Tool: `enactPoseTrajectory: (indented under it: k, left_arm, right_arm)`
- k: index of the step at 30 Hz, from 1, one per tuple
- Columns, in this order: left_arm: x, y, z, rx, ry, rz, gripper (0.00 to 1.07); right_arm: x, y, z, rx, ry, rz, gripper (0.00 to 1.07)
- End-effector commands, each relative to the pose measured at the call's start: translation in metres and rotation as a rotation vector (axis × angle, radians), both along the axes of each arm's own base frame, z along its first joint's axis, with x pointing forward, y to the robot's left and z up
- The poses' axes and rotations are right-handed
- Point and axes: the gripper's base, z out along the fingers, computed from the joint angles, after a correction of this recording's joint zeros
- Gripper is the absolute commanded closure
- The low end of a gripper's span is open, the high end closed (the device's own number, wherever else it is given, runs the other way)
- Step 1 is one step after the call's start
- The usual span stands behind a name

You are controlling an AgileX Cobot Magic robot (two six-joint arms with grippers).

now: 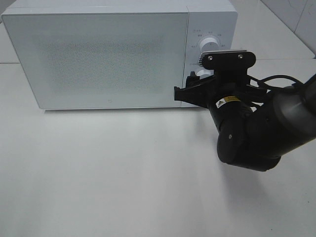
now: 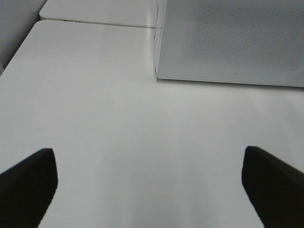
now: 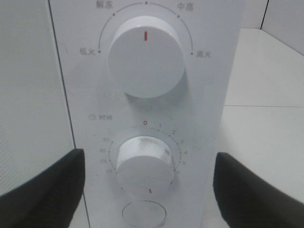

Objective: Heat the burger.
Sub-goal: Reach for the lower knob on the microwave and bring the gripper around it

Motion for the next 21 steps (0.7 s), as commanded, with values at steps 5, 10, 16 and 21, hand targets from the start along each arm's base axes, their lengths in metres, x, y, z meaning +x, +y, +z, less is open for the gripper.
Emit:
enactPoseTrajectory:
  k: [5, 10, 16, 21]
  left_arm:
    - [-0.003, -0.001, 0.000, -0.006, -0.026, -0.001, 0.09]
    - [-0.003, -0.001, 0.000, -0.006, -0.026, -0.001, 0.09]
    - [-0.003, -0.001, 0.000, -0.006, -0.026, -0.001, 0.09]
    - [-0.003, -0.001, 0.000, -0.006, -0.026, -0.001, 0.09]
  right_arm:
    - [0.015, 0.007, -0.007, 0.009, -0.004, 0.002, 0.34]
    - [0.021, 0.008, -0.012, 0.008, 0.008, -0.003, 0.34]
    - [0.025, 0.006, -0.013, 0.002, 0.004, -0.001, 0.34]
    - [0.034, 0.010, -0.018, 0.006, 0.016, 0.005, 0.34]
